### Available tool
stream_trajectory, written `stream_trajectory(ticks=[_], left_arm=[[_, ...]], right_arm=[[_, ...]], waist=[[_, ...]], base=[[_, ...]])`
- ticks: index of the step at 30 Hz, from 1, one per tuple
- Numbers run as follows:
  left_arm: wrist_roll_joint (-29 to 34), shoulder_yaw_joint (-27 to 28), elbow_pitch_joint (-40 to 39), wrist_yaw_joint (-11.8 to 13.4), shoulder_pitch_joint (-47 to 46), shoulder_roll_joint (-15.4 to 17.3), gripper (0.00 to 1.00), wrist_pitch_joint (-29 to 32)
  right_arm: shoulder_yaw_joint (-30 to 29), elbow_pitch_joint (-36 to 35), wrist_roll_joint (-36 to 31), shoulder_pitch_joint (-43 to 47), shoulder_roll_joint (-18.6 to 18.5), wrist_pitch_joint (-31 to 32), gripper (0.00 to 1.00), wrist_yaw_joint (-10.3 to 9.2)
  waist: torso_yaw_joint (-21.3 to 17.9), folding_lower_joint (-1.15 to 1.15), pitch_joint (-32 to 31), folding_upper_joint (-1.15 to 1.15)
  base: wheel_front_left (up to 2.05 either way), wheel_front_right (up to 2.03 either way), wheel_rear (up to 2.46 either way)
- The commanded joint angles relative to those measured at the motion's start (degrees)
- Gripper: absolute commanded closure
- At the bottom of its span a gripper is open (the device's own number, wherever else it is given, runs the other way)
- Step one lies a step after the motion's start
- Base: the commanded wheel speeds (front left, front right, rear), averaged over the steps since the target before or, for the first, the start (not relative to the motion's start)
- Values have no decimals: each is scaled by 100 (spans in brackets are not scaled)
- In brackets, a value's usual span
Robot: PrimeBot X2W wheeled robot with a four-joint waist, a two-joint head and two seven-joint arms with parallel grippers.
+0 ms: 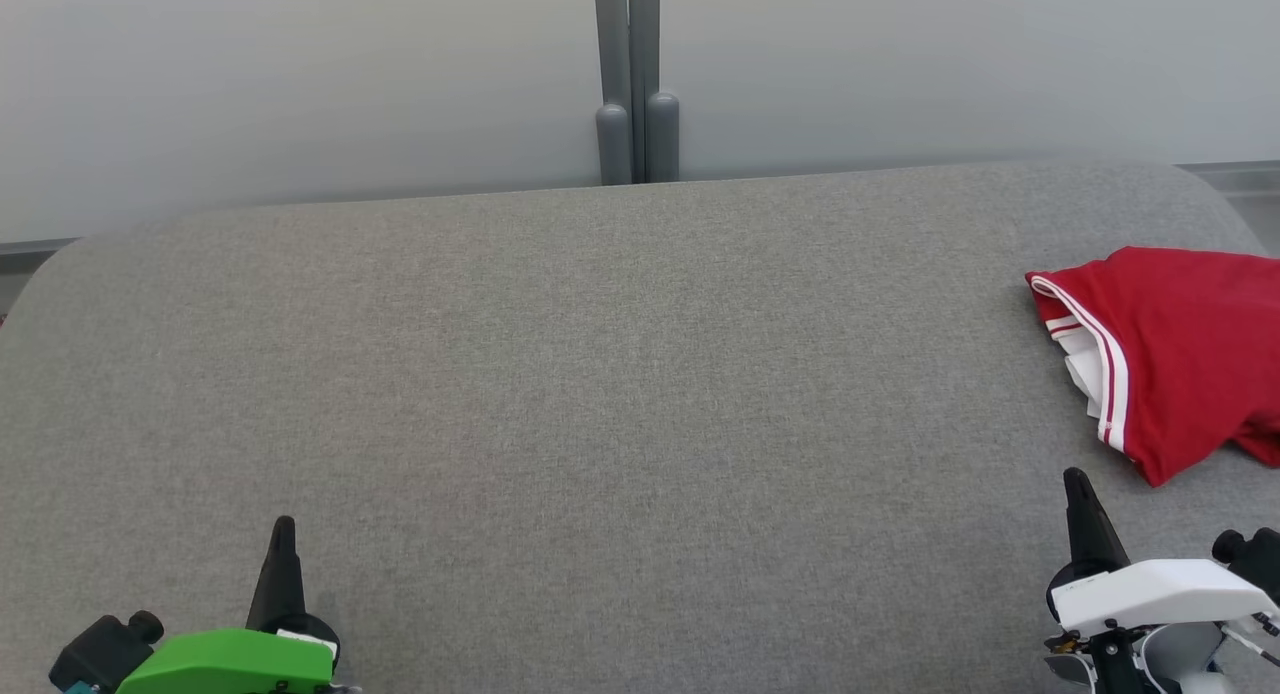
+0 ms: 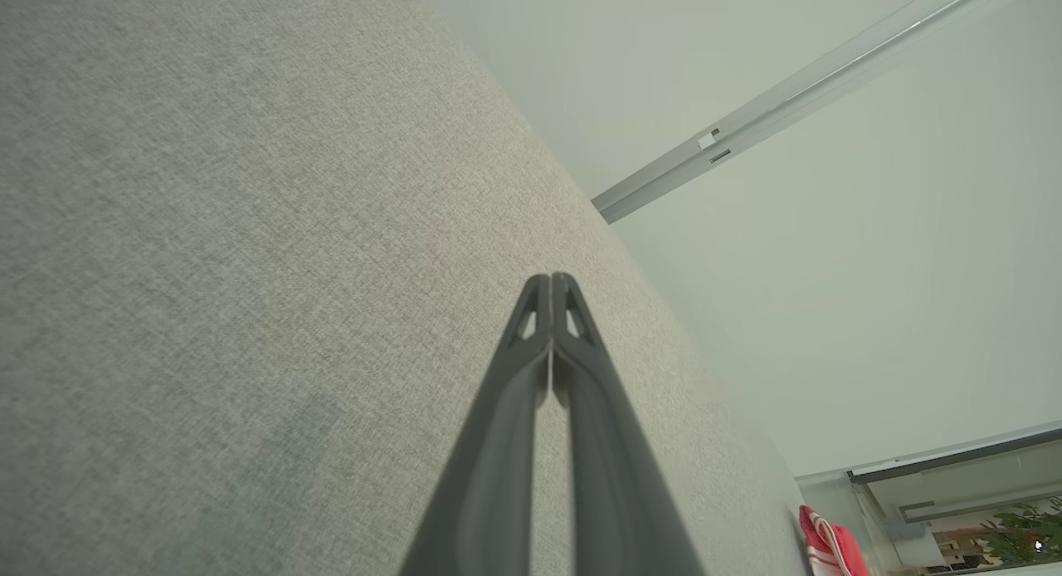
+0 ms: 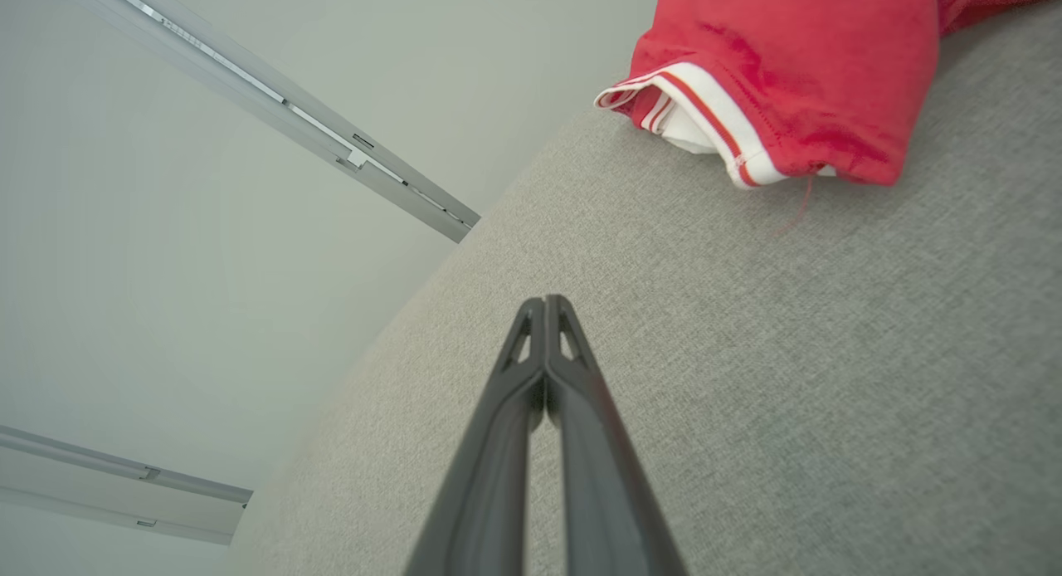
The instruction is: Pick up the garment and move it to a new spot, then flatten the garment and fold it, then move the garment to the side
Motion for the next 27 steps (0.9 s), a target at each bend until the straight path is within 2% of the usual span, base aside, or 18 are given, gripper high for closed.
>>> stream_trajectory(ticks=[1, 27], left_arm=[[-202, 40, -90, 2, -145, 42, 100, 46], [-1621, 139, -221, 3, -309, 57, 100, 438]], right_arm=[[12, -80, 241, -118, -44, 51, 100, -3], [89, -126, 1996, -267, -71, 443, 100, -2]], waist=[[-2, 0, 0, 0], [-38, 0, -1, 0]], base=[[0, 0, 0], [0, 0, 0]])
